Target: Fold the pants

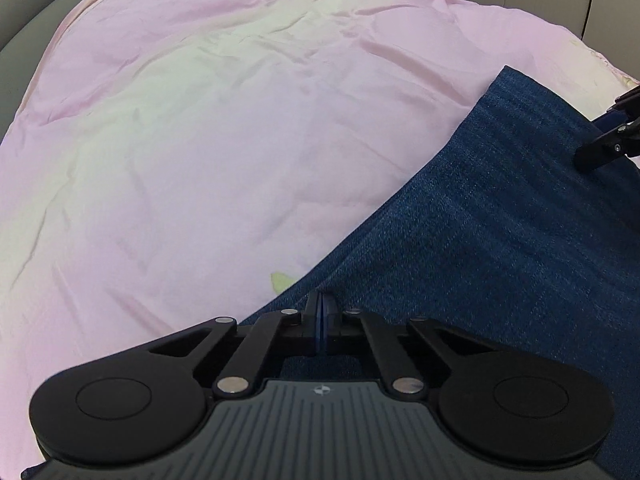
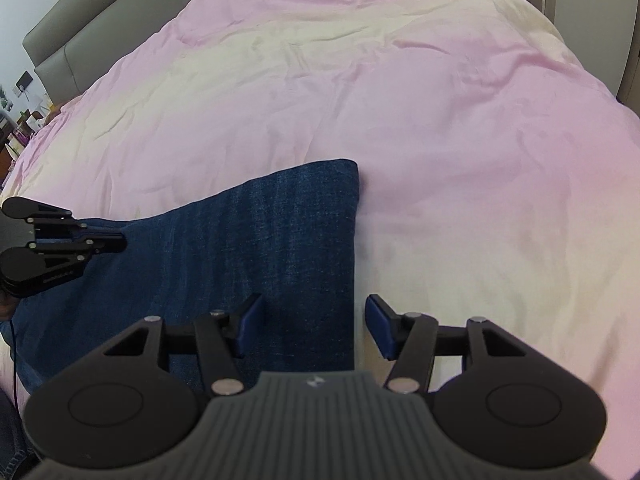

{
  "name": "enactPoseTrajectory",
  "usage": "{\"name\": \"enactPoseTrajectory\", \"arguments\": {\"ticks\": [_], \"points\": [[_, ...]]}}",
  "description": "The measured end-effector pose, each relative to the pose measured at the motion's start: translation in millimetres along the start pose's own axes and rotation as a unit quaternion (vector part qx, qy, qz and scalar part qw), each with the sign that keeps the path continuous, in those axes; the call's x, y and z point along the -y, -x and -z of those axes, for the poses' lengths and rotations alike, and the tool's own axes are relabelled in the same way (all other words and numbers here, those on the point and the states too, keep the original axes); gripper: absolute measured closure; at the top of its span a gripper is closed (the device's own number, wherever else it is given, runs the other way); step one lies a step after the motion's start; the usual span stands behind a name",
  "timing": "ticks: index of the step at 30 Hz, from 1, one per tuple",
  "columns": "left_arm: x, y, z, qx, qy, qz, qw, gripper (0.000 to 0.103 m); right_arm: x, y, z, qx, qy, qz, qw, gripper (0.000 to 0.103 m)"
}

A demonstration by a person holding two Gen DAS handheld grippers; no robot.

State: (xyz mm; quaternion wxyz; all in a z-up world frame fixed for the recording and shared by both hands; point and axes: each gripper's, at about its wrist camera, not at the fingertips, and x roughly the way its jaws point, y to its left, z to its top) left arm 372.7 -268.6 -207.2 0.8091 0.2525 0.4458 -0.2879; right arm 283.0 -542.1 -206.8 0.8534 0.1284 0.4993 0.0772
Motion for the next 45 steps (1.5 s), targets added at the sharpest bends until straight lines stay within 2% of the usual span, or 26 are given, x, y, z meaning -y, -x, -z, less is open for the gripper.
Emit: {"name": "enactPoseTrajectory", "arguments": {"ticks": [5,9,13,18,21,25,27,31,35,38,41,45], "points": [[2.5,-5.9,-4.8,0.002,0.006,-0.016,0.9998,0.100,9.7,-11.4,1.0,-0.005,-0.021,-0.016,1.000,0.051],[4.7,21.2,-0.7,0.015,0.011,-0.027,0.9994,0.100,13.5,-5.8,4.9,-0.010,-0.043,-0.035,0.998,0.051],[14.6,59.7,10.3,0.020,-0.009,0.004,0.9998,0.100,16.7,7.7,17.9,-0.027,-0.074,-0.059,0.995,0.051],[44.0,93.2,38.0,0.002,-0.064,0.046,0.9969,0.099,15.9,19.1,37.5,-0.053,-0.072,-0.055,0.995,0.054],[62.3,95.5,50.9,-0.021,-0.092,0.065,0.9934,0.099,18.9,22.5,49.0,-0.063,-0.079,-0.060,0.993,0.055],[75.0,78.5,59.1,-0.044,-0.112,0.067,0.9905,0.102,23.5,21.3,58.2,-0.067,-0.105,-0.071,0.990,0.055],[77.0,68.0,60.8,-0.058,-0.117,0.071,0.9889,0.103,24.4,20.1,59.8,-0.068,-0.112,-0.076,0.988,0.060],[91.4,50.3,62.0,-0.073,-0.149,0.052,0.9847,0.103,30.1,15.2,62.1,-0.068,-0.142,-0.089,0.983,0.074],[97.3,60.0,63.9,-0.064,-0.174,0.044,0.9816,0.103,31.7,25.6,58.8,-0.063,-0.158,-0.099,0.980,0.088],[91.4,84.9,66.8,-0.039,-0.172,0.095,0.9798,0.103,26.3,45.2,49.3,-0.050,-0.162,-0.111,0.979,0.089],[93.2,90.4,72.7,-0.038,-0.181,0.096,0.9781,0.103,16.3,64.9,39.0,-0.037,-0.157,-0.118,0.980,0.089],[101.8,77.1,80.7,-0.037,-0.174,0.096,0.9794,0.103,-1.3,80.8,27.0,-0.024,-0.165,-0.132,0.977,0.090]]}}
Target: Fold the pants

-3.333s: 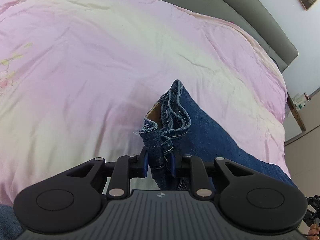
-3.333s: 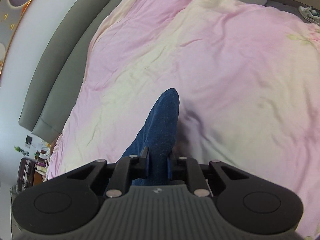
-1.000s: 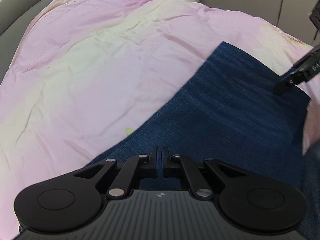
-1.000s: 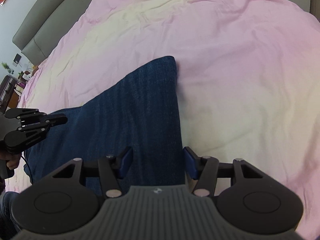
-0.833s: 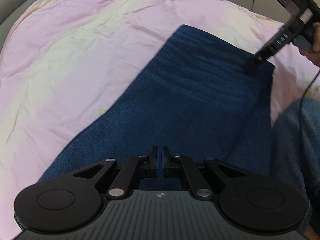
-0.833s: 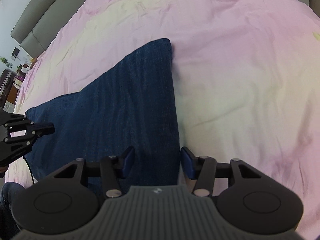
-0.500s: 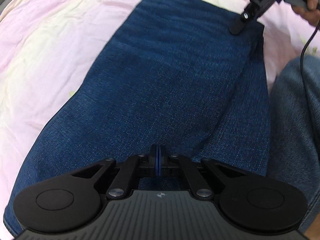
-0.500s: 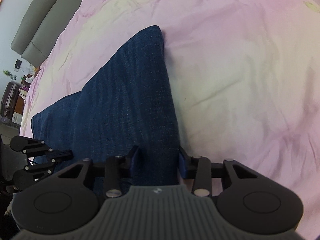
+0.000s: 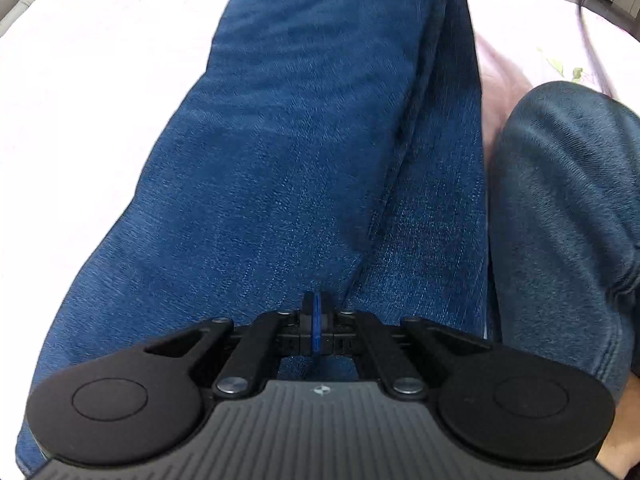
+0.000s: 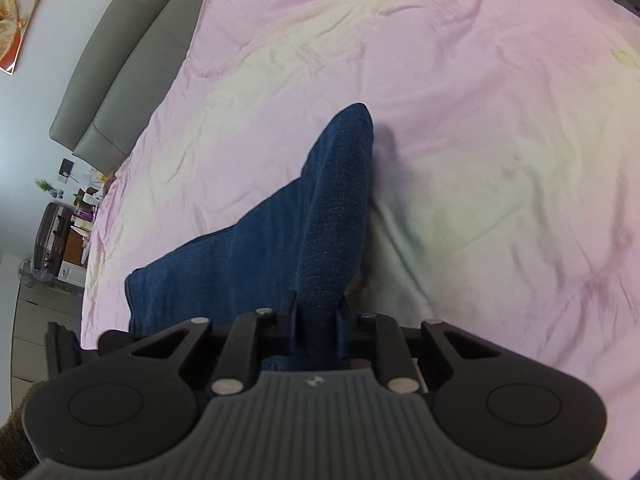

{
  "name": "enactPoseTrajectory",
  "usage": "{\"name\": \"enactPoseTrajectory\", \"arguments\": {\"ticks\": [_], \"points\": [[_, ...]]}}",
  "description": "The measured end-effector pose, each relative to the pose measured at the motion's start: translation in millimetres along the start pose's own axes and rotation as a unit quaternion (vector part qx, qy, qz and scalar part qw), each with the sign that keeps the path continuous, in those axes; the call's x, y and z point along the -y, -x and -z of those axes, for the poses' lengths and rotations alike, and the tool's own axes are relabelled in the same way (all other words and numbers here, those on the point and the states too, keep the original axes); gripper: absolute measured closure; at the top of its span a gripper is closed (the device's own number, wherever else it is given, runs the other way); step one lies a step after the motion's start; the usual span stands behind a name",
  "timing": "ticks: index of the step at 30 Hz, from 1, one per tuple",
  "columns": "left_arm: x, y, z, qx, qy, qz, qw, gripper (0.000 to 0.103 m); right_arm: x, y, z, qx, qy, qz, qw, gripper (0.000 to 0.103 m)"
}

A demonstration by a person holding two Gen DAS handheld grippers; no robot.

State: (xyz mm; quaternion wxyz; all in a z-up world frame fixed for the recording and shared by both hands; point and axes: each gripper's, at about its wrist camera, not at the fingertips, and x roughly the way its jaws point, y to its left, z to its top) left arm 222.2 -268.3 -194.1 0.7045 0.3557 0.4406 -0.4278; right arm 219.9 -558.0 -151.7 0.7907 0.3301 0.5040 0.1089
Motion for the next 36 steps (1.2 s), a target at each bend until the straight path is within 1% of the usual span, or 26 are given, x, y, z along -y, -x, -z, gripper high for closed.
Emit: {"name": "enactPoseTrajectory", "arguments": {"ticks": [2,4,5,6,7,9,12,14,16,18,20,21,24,26,27,30,33,35,36], "points": [[0.5,-2.7,3.2,0.006,0.009,0.002,0.9999,0.103,-11.6,3.7,-0.1,0.004,-0.004,-0.013,1.000,0.090],[6.1,2.1,7.1,0.011,0.000,0.004,0.9999,0.103,-25.9,8.5,3.4,0.009,0.005,-0.014,1.000,0.090],[8.6,6.5,9.7,0.010,-0.003,0.019,0.9998,0.103,-32.9,9.9,3.9,0.013,0.011,-0.012,1.000,0.090],[9.8,9.5,12.9,0.008,-0.003,0.043,0.9990,0.103,-40.0,11.8,2.5,0.016,0.016,-0.012,1.000,0.090],[14.0,13.2,17.6,0.009,-0.005,0.049,0.9988,0.103,-44.8,13.4,1.9,0.018,0.019,-0.013,1.000,0.090],[24.3,13.7,25.4,0.014,-0.014,0.030,0.9993,0.103,-55.2,16.6,0.0,0.021,0.024,-0.012,0.999,0.090],[31.7,5.3,34.7,0.015,0.010,0.045,0.9988,0.103,-70.7,19.2,-0.2,0.021,0.041,-0.007,0.999,0.090],[40.6,5.4,39.1,0.020,0.001,0.044,0.9988,0.103,-85.2,15.0,2.5,0.022,0.048,-0.003,0.999,0.090],[49.7,7.7,43.8,0.014,-0.001,0.064,0.9978,0.103,-93.7,15.1,4.5,0.023,0.052,0.003,0.998,0.090],[57.3,10.6,53.0,0.008,-0.013,0.057,0.9983,0.103,-102.9,16.6,6.2,0.024,0.058,0.007,0.998,0.090],[58.3,17.1,64.2,0.008,0.001,0.061,0.9981,0.102,-113.9,16.8,7.8,0.023,0.063,0.004,0.998,0.090],[55.2,23.9,69.6,0.015,0.011,0.057,0.9982,0.102,-120.5,18.3,9.8,0.023,0.067,0.002,0.997,0.090],[30.9,57.8,92.9,0.048,0.068,0.043,0.9956,0.100,-143.5,17.8,13.8,0.021,0.080,-0.012,0.997,0.090],[9.1,82.3,110.6,0.067,0.111,0.033,0.9911,0.096,-160.9,15.3,16.4,0.019,0.089,-0.020,0.996,0.090],[-2.4,94.2,120.2,0.075,0.134,0.029,0.9878,0.096,-169.5,12.5,17.3,0.018,0.091,-0.023,0.995,0.090],[-30.4,130.4,149.6,0.096,0.196,0.004,0.9758,0.096,-197.0,-0.7,19.3,0.016,0.097,-0.034,0.995,0.090],[-61.9,152.7,170.7,0.091,0.248,-0.039,0.9636,0.096,-227.4,-18.3,21.4,0.006,0.109,-0.048,0.993,0.090],[-76.7,162.3,184.1,0.078,0.283,-0.070,0.9534,0.096,-249.4,-33.0,24.6,-0.005,0.118,-0.058,0.991,0.090],[-83.3,165.4,189.8,0.075,0.301,-0.079,0.9475,0.096,-260.1,-41.4,26.4,-0.011,0.120,-0.064,0.991,0.090]]}}
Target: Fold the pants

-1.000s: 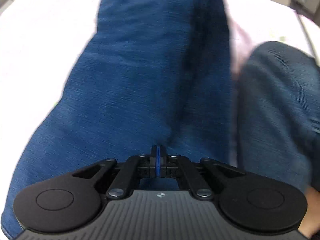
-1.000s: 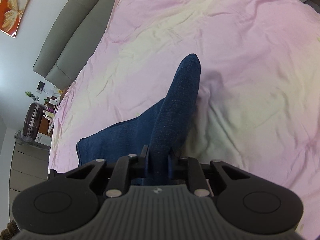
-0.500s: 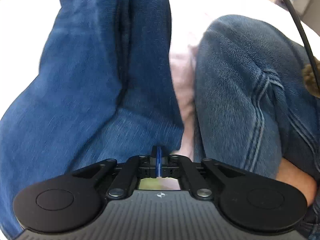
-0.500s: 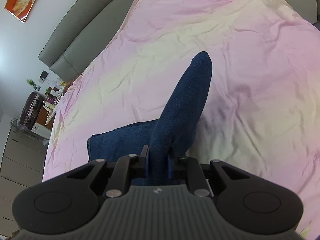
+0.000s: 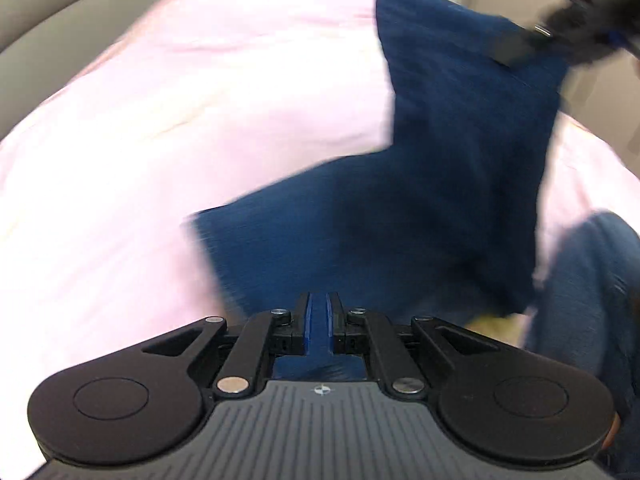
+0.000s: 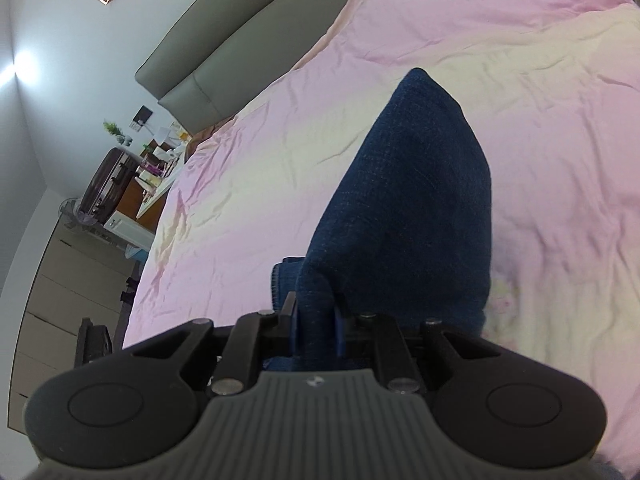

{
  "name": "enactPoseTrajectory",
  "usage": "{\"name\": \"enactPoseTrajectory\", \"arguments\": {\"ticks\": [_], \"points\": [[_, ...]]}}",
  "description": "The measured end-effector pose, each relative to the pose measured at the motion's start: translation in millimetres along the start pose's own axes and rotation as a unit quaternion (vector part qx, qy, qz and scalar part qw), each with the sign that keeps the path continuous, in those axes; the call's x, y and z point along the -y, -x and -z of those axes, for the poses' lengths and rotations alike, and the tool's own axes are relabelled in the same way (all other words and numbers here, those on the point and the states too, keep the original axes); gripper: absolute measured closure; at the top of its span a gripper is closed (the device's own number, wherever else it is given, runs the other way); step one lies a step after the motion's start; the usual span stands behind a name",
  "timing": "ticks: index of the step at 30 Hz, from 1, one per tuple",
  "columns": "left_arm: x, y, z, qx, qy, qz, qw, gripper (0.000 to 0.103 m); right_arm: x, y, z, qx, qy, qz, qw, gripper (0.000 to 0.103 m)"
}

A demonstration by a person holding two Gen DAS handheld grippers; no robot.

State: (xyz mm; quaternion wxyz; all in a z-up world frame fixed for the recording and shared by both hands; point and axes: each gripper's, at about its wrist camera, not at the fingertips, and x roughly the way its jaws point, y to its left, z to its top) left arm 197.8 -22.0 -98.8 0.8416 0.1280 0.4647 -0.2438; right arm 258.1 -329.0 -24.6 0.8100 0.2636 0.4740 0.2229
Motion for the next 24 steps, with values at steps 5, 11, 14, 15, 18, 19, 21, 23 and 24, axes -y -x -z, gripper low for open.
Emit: {"name": "enactPoseTrajectory", "arguments": {"ticks": [5,11,14,15,18,19,21,23,24], "points": [[-41.1,6.5,10.4,0.011,0.070,-0.011,0.9975,0.096,-44.2,-58.6,-1.3,-0.032,-0.002,-0.034,0.999,0.091],[-57.4,3.5,26.3,0.015,0.124,-0.017,0.9920,0.096,-76.7,-153.1,14.1,-0.085,-0.022,-0.050,0.995,0.090],[-73.3,13.7,33.9,0.019,0.143,-0.013,0.9895,0.096,-77.1,-200.8,27.4,-0.111,-0.035,-0.042,0.992,0.090],[-75.8,12.2,36.3,0.019,0.148,-0.013,0.9888,0.096,-74.1,-214.5,31.8,-0.118,-0.039,-0.036,0.992,0.090],[-89.0,10.8,38.7,0.023,0.163,-0.007,0.9863,0.096,-64.7,-250.2,45.6,-0.138,-0.054,-0.022,0.989,0.090],[-94.8,5.5,37.8,0.024,0.170,-0.005,0.9851,0.096,-62.3,-258.7,49.5,-0.141,-0.056,-0.020,0.988,0.090],[-101.5,8.7,36.9,0.026,0.186,0.000,0.9822,0.095,-58.6,-272.1,55.9,-0.145,-0.060,-0.013,0.987,0.088],[-105.0,11.7,36.5,0.027,0.197,0.001,0.9801,0.085,-57.6,-281.3,59.3,-0.147,-0.060,-0.008,0.987,0.080],[-103.6,15.6,35.7,0.029,0.200,0.001,0.9793,0.082,-58.2,-284.5,60.6,-0.148,-0.062,-0.009,0.987,0.076]]}}
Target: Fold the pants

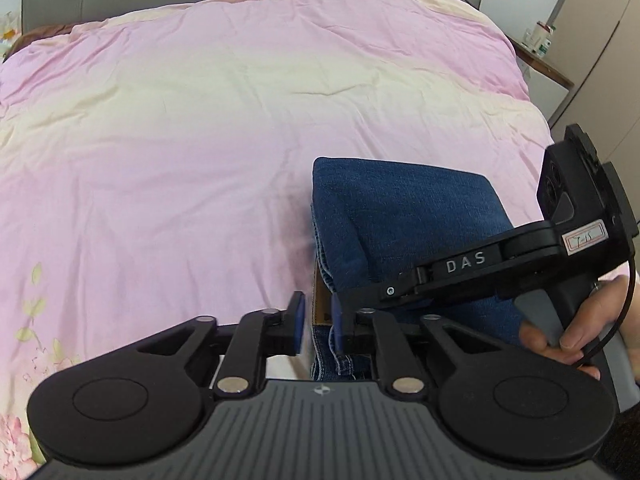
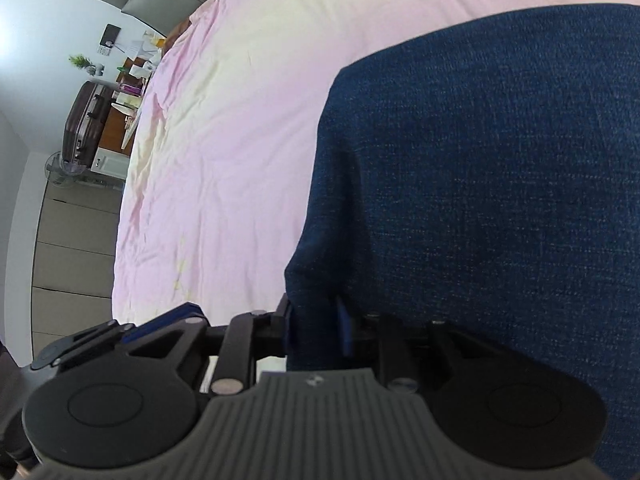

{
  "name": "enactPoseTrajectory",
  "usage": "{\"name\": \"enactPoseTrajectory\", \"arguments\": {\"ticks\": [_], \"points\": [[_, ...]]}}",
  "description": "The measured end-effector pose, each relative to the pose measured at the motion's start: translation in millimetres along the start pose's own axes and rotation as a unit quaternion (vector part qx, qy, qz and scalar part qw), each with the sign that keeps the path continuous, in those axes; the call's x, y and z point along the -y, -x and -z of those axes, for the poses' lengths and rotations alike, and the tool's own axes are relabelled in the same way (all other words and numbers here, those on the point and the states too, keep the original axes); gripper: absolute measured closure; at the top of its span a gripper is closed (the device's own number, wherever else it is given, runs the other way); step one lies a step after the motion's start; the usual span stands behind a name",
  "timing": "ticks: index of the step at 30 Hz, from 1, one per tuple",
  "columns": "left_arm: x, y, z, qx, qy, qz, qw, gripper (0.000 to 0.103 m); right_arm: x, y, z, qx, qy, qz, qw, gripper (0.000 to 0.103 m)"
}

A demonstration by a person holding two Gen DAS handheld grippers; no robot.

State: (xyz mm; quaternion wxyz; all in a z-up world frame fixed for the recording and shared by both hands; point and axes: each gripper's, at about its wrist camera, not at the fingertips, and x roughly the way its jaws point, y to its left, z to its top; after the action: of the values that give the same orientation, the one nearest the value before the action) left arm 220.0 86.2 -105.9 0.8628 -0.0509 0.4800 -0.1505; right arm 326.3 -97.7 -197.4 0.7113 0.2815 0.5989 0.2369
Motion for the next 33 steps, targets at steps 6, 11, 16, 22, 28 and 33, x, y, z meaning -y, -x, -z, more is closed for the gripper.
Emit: {"name": "enactPoseTrajectory", "arguments": {"ticks": [6,11,16,22,28,33], "points": [[10.0,3.1,7.0,0.016,0.022,0.019,0.9995,0.049,-10.4,33.5,4.0,0.034,0.032,-0.011,0.999,0.065],[16.9,-26.4,19.4,-0.006,0.051,0.015,0.9986,0.037,6.2,100.9,27.3,0.106,0.071,0.012,0.992,0.065],[10.4,-53.2,29.1,-0.039,0.115,0.007,0.9926,0.078,41.3,157.7,67.9,0.162,0.116,0.069,0.978,0.085],[34.6,-57.4,31.1,-0.040,0.057,-0.062,0.9956,0.081,76.9,180.1,112.7,0.168,0.163,0.158,0.959,0.087],[36.5,-86.3,34.2,-0.093,0.045,-0.086,0.9909,0.081,110.0,139.3,131.1,0.122,0.159,0.202,0.959,0.090],[34.4,-103.8,32.7,-0.127,0.044,-0.091,0.9867,0.079,129.6,106.2,129.1,0.102,0.168,0.228,0.954,0.103]]}}
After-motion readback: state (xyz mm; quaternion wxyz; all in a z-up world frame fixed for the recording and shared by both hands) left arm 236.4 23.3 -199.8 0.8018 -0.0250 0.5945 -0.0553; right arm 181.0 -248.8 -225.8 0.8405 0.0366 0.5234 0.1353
